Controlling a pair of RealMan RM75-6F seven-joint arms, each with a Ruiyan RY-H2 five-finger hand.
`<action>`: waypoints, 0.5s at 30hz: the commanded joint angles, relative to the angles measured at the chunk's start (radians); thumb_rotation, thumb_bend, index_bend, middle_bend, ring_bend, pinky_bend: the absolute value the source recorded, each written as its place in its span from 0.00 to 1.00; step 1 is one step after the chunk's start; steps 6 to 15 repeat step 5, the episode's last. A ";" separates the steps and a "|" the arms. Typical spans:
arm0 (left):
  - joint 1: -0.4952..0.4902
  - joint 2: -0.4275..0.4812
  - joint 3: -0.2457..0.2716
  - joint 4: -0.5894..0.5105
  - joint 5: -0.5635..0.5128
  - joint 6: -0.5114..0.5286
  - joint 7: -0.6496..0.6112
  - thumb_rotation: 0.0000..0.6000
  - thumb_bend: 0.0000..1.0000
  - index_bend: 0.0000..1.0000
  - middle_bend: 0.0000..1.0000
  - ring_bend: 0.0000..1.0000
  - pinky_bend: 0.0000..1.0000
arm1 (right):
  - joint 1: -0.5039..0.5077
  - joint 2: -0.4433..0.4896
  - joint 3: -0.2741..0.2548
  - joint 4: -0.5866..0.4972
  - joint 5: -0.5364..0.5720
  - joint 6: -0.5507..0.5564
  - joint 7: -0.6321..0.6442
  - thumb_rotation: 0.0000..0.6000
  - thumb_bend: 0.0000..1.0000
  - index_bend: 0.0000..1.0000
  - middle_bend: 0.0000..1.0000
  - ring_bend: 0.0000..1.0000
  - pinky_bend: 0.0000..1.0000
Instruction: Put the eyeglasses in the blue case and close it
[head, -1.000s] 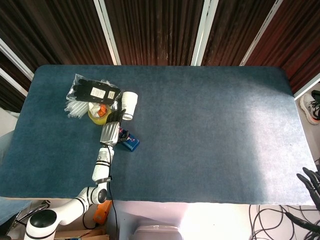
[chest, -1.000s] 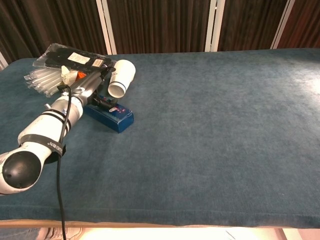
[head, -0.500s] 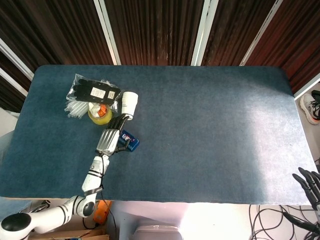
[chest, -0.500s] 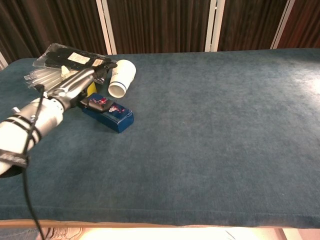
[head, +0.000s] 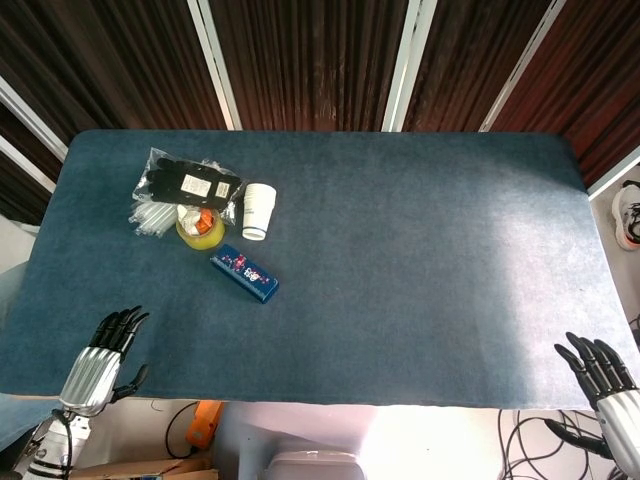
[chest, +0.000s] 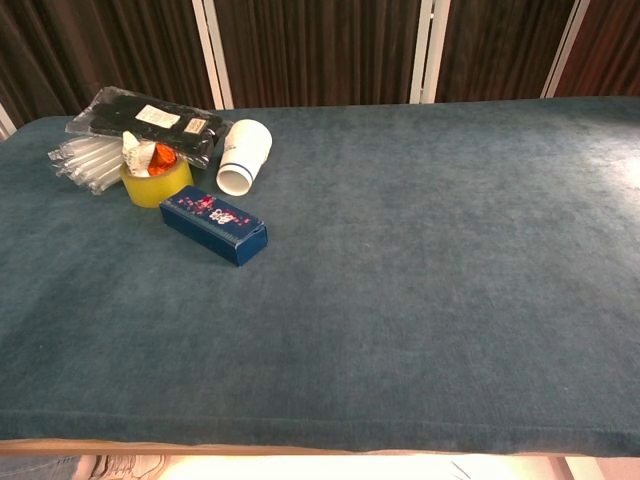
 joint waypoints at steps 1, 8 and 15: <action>0.036 -0.012 -0.027 0.047 0.037 0.050 -0.029 1.00 0.37 0.00 0.00 0.00 0.06 | 0.003 -0.006 0.002 -0.012 0.006 -0.009 -0.021 1.00 0.12 0.00 0.00 0.00 0.00; 0.049 -0.030 -0.048 0.064 0.031 0.050 0.022 1.00 0.37 0.00 0.00 0.00 0.06 | 0.003 -0.007 0.001 -0.014 0.008 -0.014 -0.030 1.00 0.12 0.00 0.00 0.00 0.00; 0.049 -0.030 -0.048 0.064 0.031 0.050 0.022 1.00 0.37 0.00 0.00 0.00 0.06 | 0.003 -0.007 0.001 -0.014 0.008 -0.014 -0.030 1.00 0.12 0.00 0.00 0.00 0.00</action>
